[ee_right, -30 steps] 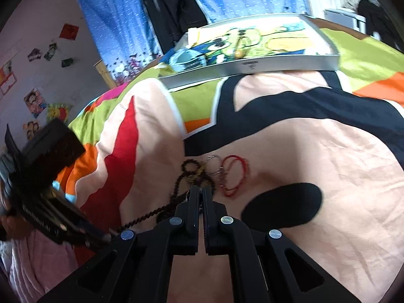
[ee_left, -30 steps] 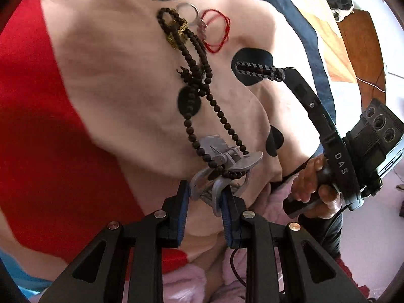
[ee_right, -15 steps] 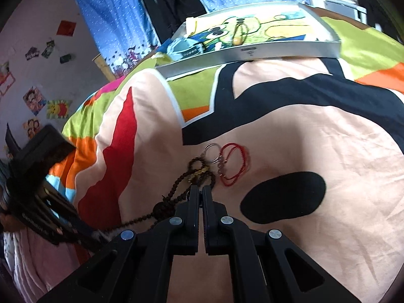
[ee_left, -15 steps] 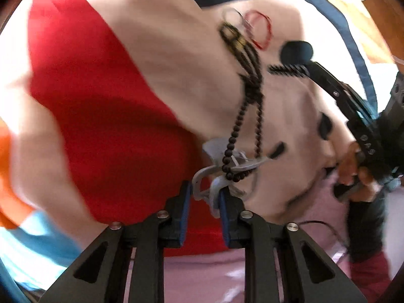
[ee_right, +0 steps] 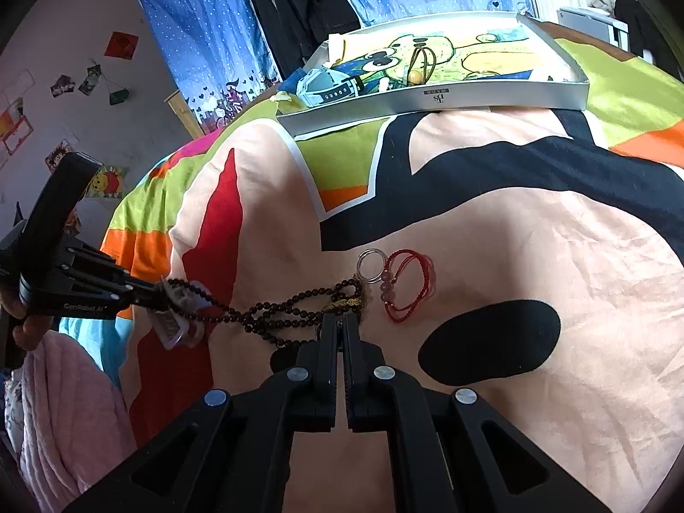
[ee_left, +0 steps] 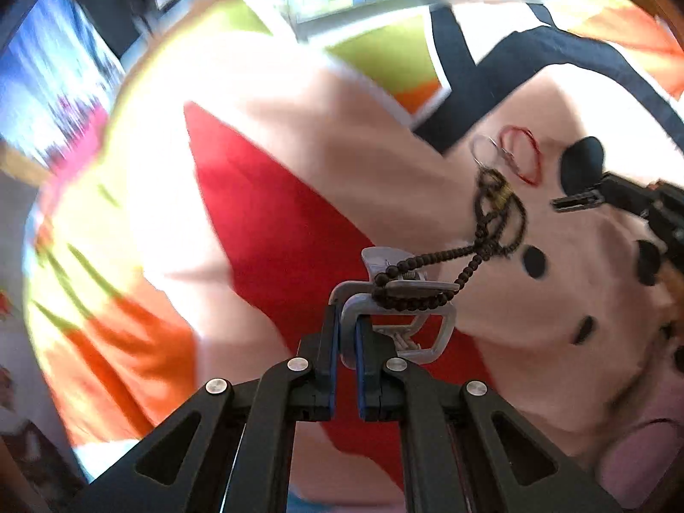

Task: Organize jewelry
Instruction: 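Lift the hair clip with the left tool while the right tool holds the bead strand, then carry the hair clip and beads with both tools into the tray and open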

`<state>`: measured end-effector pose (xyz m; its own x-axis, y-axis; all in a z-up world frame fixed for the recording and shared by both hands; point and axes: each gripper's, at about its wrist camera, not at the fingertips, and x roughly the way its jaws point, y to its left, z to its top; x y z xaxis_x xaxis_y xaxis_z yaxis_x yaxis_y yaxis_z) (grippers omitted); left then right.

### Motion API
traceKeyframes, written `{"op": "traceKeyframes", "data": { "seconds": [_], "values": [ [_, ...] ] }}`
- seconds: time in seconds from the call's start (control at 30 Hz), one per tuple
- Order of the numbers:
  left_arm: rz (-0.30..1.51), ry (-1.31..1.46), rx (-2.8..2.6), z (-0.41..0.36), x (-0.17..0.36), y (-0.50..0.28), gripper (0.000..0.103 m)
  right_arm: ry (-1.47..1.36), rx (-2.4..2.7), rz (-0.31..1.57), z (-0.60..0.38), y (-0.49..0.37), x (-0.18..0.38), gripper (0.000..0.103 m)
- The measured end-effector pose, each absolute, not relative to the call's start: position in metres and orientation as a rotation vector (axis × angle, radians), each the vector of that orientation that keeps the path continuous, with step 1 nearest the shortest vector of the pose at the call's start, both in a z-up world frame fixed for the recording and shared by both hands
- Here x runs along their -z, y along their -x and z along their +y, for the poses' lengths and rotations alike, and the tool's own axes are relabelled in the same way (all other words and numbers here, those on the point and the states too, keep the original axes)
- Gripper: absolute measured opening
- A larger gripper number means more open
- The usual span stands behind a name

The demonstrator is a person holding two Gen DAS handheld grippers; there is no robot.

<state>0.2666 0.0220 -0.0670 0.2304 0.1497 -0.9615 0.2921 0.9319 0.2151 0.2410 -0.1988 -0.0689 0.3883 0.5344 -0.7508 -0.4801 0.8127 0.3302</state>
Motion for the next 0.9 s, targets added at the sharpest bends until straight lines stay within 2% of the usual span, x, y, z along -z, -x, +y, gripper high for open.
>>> {"op": "traceKeyframes", "data": {
  "seconds": [0.3,0.57,0.73,0.9],
  "values": [
    [0.981,-0.617,0.070,0.011,0.027,-0.267,0.005,-0.099,-0.639,0.884,-0.203,-0.250,0.057,0.003],
    [0.672,-0.760,0.073,-0.020,0.014,-0.269,0.005,-0.122,-0.629,0.741,-0.210,-0.273,0.031,0.003],
    [0.591,-0.690,0.043,-0.017,0.016,-0.284,0.005,-0.144,-0.602,0.681,-0.220,-0.293,0.022,0.003],
    [0.562,-0.505,0.006,-0.013,0.018,-0.316,0.005,-0.154,-0.584,0.613,-0.223,-0.321,0.013,0.003]
  ]
}}
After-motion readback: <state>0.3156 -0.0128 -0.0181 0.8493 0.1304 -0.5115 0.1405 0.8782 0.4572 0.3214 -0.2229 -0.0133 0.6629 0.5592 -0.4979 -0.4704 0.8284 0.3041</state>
